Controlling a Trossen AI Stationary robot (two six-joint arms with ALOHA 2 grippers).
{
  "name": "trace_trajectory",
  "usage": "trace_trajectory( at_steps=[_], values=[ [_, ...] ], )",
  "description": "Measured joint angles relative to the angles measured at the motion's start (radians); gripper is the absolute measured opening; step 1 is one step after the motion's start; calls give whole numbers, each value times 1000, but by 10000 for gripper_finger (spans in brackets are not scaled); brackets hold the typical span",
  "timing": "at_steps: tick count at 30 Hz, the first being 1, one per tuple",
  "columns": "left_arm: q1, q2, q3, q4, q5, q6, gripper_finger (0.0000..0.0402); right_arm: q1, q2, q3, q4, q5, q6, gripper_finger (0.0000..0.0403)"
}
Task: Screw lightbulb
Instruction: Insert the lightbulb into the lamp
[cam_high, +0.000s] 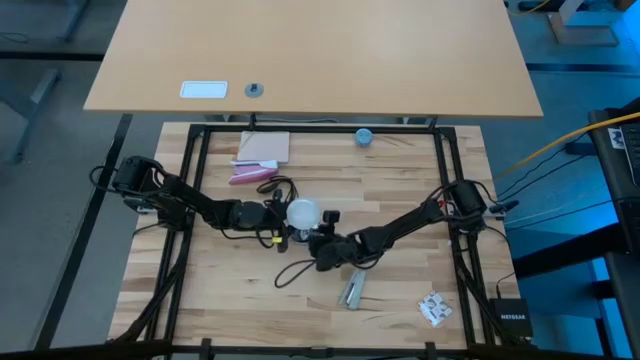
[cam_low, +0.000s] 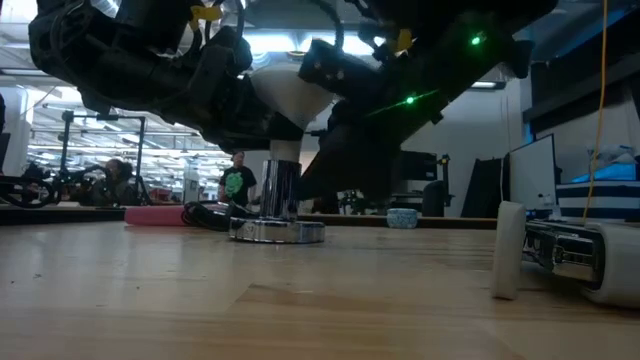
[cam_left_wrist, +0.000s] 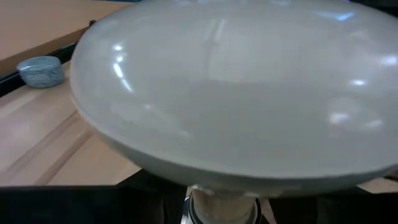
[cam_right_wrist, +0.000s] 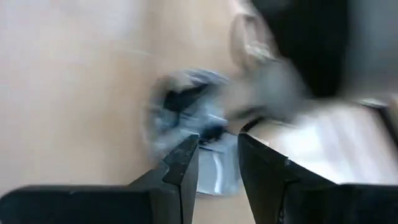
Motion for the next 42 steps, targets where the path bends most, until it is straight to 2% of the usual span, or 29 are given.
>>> trace_trajectory(
  at_steps=[4, 9, 30, 42],
  values=[
    [1, 0, 0, 0, -3, 0, 166, 25, 1, 0, -1, -19, 1, 115],
    [1, 0, 0, 3, -3, -12, 166, 28, 11, 0, -2, 46, 1, 115],
    [1, 0, 0, 57, -11, -99, 166, 21, 24, 0, -6, 1, -5, 115],
    [1, 0, 0, 52, -10, -101, 166, 22, 24, 0, -117, 108, 16, 115]
  ],
)
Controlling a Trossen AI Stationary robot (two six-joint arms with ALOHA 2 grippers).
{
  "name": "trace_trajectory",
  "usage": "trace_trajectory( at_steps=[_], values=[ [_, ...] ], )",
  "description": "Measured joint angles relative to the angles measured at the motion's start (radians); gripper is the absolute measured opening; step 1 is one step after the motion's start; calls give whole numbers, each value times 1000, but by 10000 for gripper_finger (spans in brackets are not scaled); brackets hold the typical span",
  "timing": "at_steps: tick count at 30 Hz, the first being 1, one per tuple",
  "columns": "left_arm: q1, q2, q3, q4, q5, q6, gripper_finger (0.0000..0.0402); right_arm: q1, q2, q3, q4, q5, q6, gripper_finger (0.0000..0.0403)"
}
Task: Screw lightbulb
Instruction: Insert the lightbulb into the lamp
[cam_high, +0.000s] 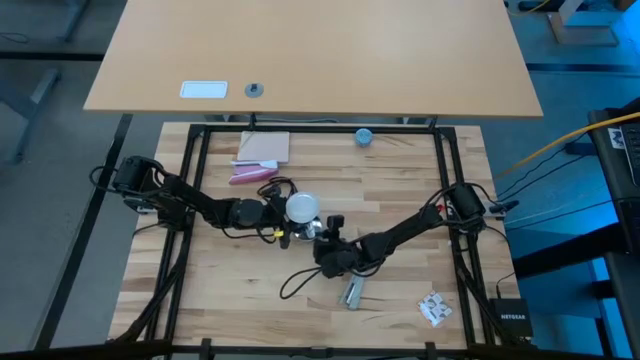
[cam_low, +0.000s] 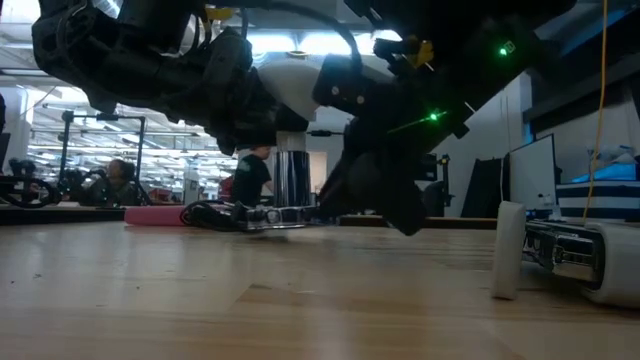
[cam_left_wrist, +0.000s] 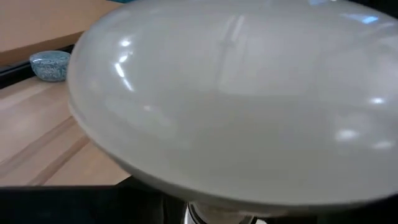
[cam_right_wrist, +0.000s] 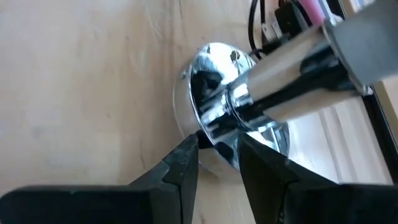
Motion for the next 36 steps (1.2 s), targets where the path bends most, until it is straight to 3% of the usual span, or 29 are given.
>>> trace_trajectory(
  at_steps=[14, 24, 36],
  values=[
    [-2, 0, 0, 3, 33, -14, 166, -11, 0, 0, -81, 154, 98, 115],
    [-2, 0, 0, -3, 28, -4, 166, -28, 0, 0, -76, 144, 92, 115],
    [2, 0, 2, -54, 14, 133, 166, -28, 0, 0, -75, -135, 88, 115]
  ],
)
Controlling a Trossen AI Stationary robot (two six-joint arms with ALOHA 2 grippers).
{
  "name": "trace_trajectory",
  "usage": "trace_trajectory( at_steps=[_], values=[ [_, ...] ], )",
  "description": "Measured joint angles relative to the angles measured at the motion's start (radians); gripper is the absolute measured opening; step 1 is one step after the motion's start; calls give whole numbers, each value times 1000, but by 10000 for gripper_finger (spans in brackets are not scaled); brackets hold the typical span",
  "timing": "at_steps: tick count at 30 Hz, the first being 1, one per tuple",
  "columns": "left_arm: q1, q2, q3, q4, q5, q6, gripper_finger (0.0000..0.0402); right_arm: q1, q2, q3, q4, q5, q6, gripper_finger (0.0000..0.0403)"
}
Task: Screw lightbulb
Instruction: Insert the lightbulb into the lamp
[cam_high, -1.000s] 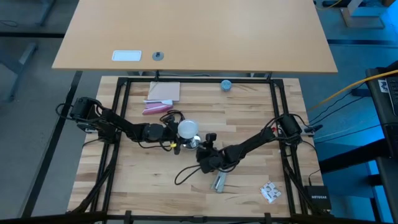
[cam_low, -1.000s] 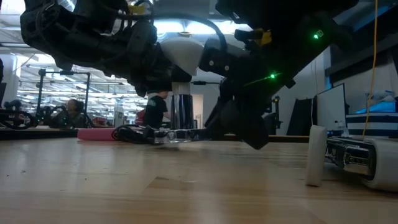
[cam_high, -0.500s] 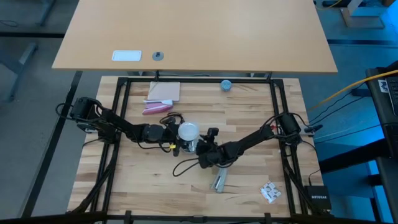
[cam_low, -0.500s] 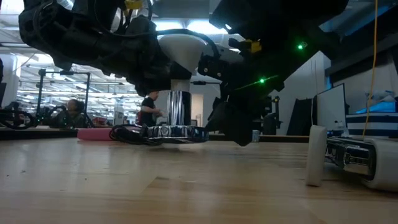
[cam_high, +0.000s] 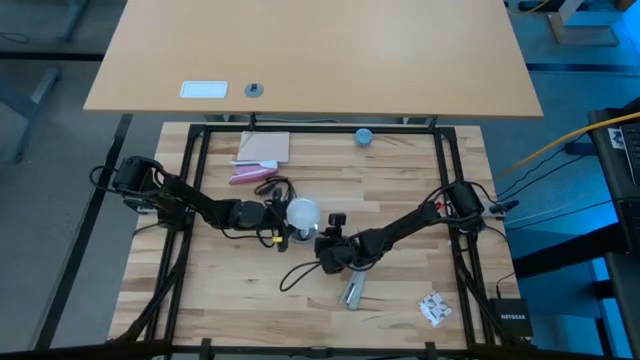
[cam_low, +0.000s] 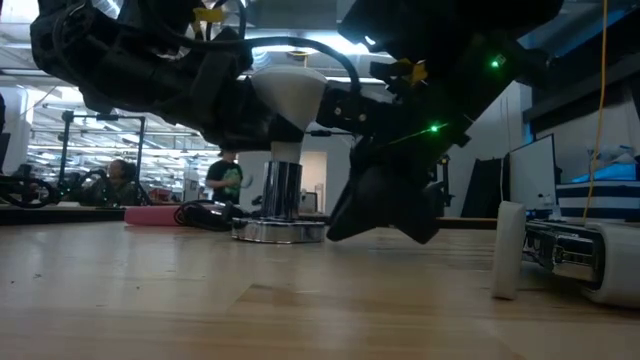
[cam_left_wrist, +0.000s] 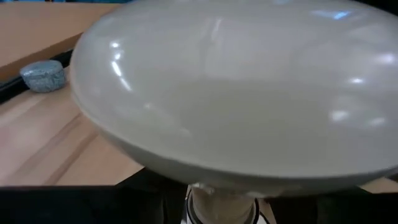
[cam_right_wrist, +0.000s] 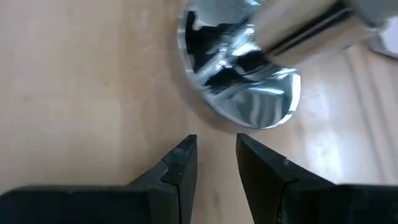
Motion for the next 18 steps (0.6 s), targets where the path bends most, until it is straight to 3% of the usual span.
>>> trace_trajectory(
  at_steps=[12, 18],
  values=[
    [0, 0, 0, -15, 0, 34, 166, 1, 0, 0, 14, -25, -2, 115],
    [0, -1, 0, -14, 0, 110, 166, 1, 0, 0, 107, -88, -99, 115]
  ],
)
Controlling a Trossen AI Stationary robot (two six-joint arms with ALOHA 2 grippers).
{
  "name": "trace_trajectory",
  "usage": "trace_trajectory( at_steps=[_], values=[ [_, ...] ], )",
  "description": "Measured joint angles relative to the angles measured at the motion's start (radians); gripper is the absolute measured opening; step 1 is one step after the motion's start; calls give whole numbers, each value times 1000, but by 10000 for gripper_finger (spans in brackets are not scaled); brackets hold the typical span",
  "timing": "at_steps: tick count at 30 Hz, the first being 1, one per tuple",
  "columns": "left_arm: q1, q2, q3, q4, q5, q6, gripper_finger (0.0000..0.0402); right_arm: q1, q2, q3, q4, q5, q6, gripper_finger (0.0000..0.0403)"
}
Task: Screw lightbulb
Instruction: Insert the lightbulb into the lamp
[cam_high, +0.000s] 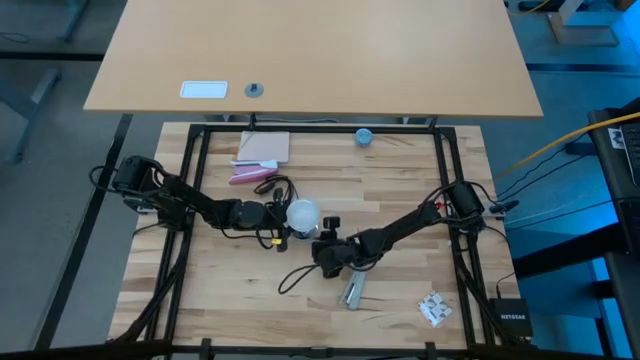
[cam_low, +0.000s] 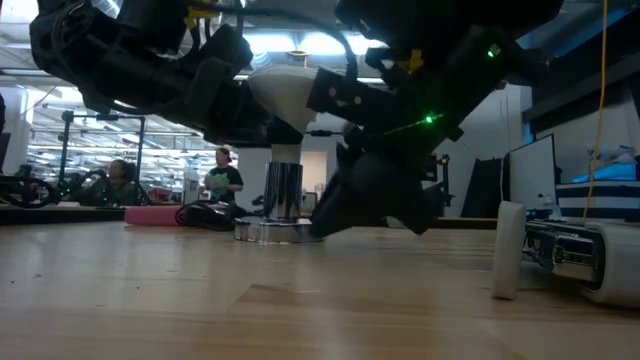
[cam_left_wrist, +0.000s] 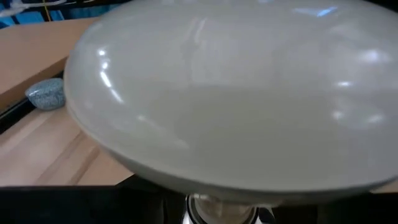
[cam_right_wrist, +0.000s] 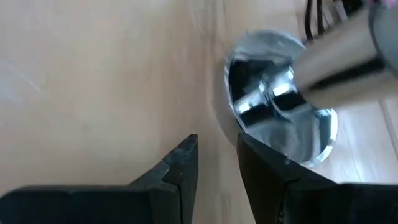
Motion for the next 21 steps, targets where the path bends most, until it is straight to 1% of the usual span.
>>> trace_trajectory(
  at_steps=[3, 14, 17, 21],
  values=[
    [0, 0, 0, 0, 0, -1, 166, 0, 0, 0, 33, -8, -33, 115],
    [0, 0, 0, -3, -1, -10, 166, 0, 0, 0, 29, -7, -36, 115],
    [0, 0, 0, -3, -1, -17, 166, 0, 0, 0, 24, 22, -13, 115],
    [0, 0, -1, -6, -3, -82, 166, 1, 0, 0, 64, 70, 1, 115]
  ],
)
